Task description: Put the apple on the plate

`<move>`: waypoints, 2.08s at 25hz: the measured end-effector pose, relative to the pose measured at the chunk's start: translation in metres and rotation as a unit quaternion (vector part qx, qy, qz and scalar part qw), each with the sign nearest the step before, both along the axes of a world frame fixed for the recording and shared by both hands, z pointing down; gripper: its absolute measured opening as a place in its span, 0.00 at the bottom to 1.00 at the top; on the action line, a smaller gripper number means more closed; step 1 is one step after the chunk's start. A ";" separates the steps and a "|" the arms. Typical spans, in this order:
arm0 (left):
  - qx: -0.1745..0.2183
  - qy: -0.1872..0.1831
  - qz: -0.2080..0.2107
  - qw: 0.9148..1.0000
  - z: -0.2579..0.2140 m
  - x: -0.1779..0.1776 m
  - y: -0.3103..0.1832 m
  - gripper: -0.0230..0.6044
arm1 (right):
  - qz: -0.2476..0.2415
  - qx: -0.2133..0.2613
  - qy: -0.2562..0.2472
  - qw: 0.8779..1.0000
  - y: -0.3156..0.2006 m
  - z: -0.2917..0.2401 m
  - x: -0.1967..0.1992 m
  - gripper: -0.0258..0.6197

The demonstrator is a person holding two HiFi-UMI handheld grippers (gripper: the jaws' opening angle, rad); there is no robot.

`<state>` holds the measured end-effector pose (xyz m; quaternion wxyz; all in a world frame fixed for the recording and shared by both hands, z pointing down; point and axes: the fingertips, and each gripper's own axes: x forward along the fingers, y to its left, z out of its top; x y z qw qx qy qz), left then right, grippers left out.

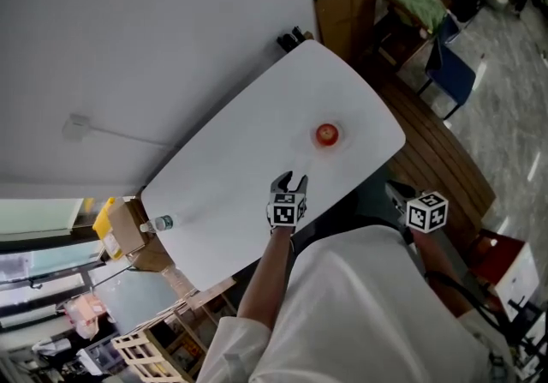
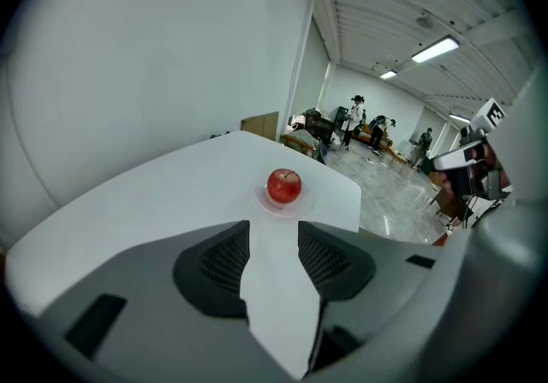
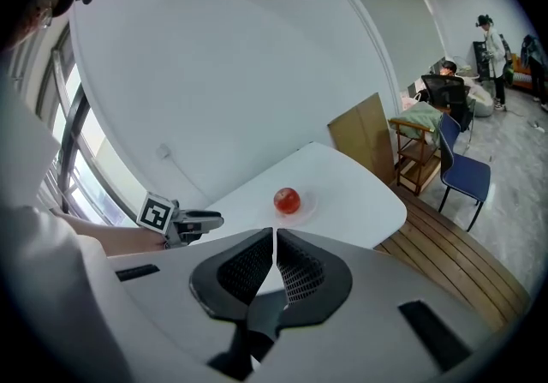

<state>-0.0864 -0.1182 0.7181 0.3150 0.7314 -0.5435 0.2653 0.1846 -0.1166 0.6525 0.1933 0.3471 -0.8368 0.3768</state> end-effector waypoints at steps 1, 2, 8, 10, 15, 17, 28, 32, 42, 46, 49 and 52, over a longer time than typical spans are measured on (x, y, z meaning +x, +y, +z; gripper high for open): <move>0.001 0.000 0.000 1.000 -0.001 -0.002 0.006 0.31 | 0.004 0.003 0.002 1.000 0.005 -0.001 -0.001 0.10; 0.003 0.001 0.000 1.000 -0.003 -0.004 0.012 0.30 | 0.009 0.006 0.003 1.000 0.009 -0.001 -0.002 0.10; 0.011 0.002 0.004 1.000 -0.009 -0.017 0.047 0.24 | 0.039 0.012 0.003 0.999 0.036 -0.005 -0.008 0.10; 0.014 0.001 0.005 1.000 -0.010 -0.021 0.059 0.23 | 0.046 0.014 0.001 0.999 0.048 -0.006 -0.009 0.10; 0.028 0.007 0.003 1.000 -0.019 -0.030 0.089 0.20 | 0.055 0.023 0.001 0.998 0.078 -0.012 -0.014 0.10; 0.036 0.010 0.002 0.999 -0.025 -0.032 0.101 0.18 | 0.058 0.027 0.001 0.998 0.092 -0.015 -0.016 0.10; 0.068 0.022 -0.003 0.997 -0.043 -0.037 0.162 0.12 | 0.073 0.048 0.011 0.996 0.160 -0.025 -0.008 0.10; 0.064 0.027 0.000 0.998 -0.044 -0.035 0.184 0.12 | 0.083 0.053 0.019 0.995 0.180 -0.024 0.002 0.10; 0.072 0.058 -0.034 0.995 -0.054 -0.027 0.215 0.06 | 0.088 0.068 0.022 0.994 0.189 -0.033 0.022 0.10; 0.077 0.066 -0.052 0.994 -0.060 -0.020 0.217 0.05 | 0.085 0.070 0.014 0.994 0.182 -0.033 0.027 0.10; 0.078 0.068 -0.062 0.993 -0.064 -0.011 0.220 0.04 | 0.074 0.071 0.011 0.995 0.177 -0.034 0.030 0.10; 0.078 0.063 -0.064 0.993 -0.067 0.000 0.223 0.04 | 0.054 0.078 0.009 0.995 0.171 -0.036 0.033 0.10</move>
